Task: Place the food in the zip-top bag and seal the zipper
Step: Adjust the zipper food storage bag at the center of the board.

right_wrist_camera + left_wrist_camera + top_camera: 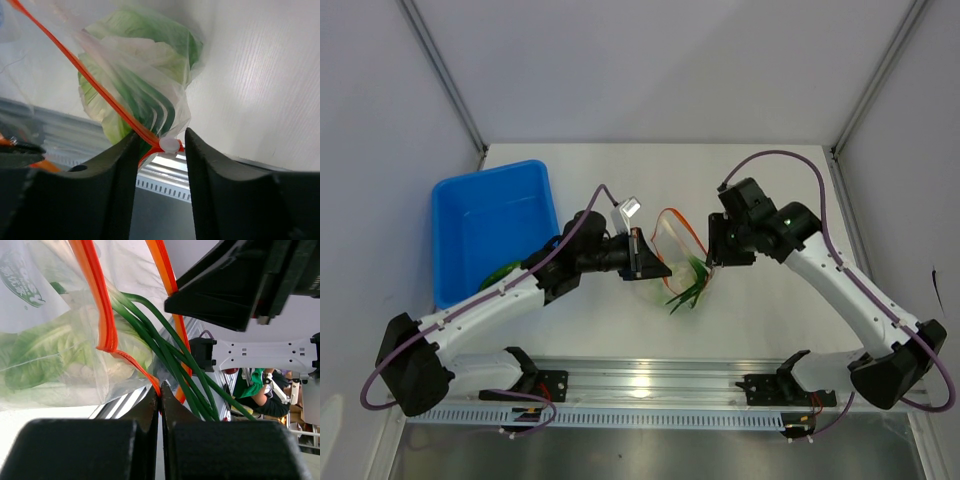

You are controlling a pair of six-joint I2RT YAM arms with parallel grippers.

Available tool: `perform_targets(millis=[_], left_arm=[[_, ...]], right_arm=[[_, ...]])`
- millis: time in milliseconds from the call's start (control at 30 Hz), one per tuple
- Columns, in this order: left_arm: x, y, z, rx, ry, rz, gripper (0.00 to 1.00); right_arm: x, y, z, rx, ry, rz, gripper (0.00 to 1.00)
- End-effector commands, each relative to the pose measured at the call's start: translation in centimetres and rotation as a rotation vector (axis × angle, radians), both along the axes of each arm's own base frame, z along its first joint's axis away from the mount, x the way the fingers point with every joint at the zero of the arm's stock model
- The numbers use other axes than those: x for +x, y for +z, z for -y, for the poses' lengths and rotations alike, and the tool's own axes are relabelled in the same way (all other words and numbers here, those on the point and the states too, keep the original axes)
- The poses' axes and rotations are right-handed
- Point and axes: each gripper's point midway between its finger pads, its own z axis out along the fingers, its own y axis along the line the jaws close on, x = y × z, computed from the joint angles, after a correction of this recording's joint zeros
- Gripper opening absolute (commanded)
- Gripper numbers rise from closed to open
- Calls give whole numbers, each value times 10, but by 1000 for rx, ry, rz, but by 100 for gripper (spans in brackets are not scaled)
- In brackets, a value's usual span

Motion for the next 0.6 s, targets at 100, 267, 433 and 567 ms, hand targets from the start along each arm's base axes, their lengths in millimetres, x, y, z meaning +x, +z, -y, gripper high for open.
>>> perform_targets(millis=[100, 267, 433, 567], left_arm=[[-3, 25, 0, -75, -20, 56, 1], [-3, 21, 0, -67, -24, 56, 1], [0, 31, -1, -64, -37, 101, 1], [-10, 71, -11, -98, -67, 152, 1]], right_arm=[[9, -27, 10, -90, -24, 5, 36], [13, -32, 6, -85, -18, 5, 10], [25, 10, 8, -73, -24, 111, 0], [14, 73, 4, -8, -9, 174, 0]])
